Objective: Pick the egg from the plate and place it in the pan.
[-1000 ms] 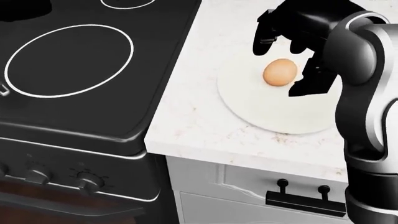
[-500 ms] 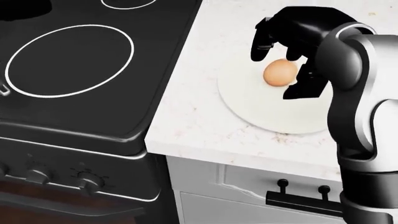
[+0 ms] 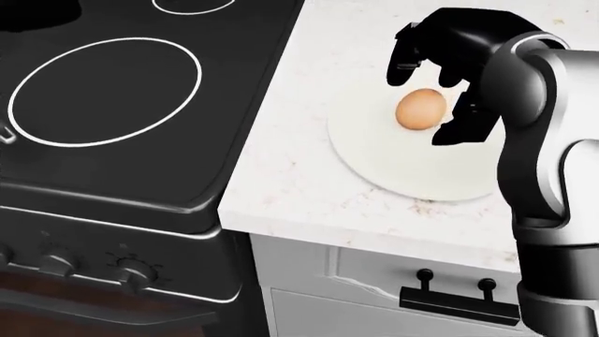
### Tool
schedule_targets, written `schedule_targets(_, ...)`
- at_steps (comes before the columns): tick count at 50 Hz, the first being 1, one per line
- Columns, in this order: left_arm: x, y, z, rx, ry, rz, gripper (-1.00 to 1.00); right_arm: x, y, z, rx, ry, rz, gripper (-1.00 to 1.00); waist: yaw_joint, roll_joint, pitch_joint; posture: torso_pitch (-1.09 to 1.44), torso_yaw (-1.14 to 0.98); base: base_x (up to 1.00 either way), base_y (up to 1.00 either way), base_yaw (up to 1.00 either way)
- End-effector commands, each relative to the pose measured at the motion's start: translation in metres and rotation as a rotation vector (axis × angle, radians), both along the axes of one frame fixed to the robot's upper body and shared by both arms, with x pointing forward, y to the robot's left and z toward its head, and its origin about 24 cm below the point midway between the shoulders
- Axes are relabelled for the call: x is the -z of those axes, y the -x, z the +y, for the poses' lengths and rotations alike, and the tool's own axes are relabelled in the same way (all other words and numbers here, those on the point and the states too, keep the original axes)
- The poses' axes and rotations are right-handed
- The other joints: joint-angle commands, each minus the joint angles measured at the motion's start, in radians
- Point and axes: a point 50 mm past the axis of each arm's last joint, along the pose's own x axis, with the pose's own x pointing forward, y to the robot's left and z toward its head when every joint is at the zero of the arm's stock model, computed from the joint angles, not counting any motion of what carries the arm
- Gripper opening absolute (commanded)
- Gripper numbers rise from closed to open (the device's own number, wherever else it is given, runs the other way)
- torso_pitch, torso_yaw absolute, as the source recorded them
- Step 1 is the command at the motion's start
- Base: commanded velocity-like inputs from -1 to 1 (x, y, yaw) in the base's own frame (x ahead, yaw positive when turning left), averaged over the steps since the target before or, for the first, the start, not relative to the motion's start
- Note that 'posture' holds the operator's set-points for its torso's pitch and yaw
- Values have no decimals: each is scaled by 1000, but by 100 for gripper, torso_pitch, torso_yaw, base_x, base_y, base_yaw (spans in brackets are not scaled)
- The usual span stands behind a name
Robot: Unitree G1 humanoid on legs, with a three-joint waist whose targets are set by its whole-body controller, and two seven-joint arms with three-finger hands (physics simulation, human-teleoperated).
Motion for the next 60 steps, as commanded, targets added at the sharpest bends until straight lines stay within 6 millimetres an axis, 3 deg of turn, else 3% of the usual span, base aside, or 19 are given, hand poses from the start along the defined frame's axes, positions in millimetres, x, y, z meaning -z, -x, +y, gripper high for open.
schedule_targets(1, -15, 7, 1, -7, -3, -83, 100, -20, 2, 0, -1, -2, -97, 15, 0, 1, -29, 0, 0, 0, 0, 0)
schedule_targets(39, -15, 7, 1, -8, -3, -84, 100, 0, -13, 1, 17, -30, -81, 11, 3, 0, -31, 0, 0, 0, 0, 0)
schedule_targets(60, -15, 7, 1, -7, -4, -83, 100, 4, -13, 1, 19, -38, -78, -4, 3, -1, -32, 0, 0, 0, 0, 0)
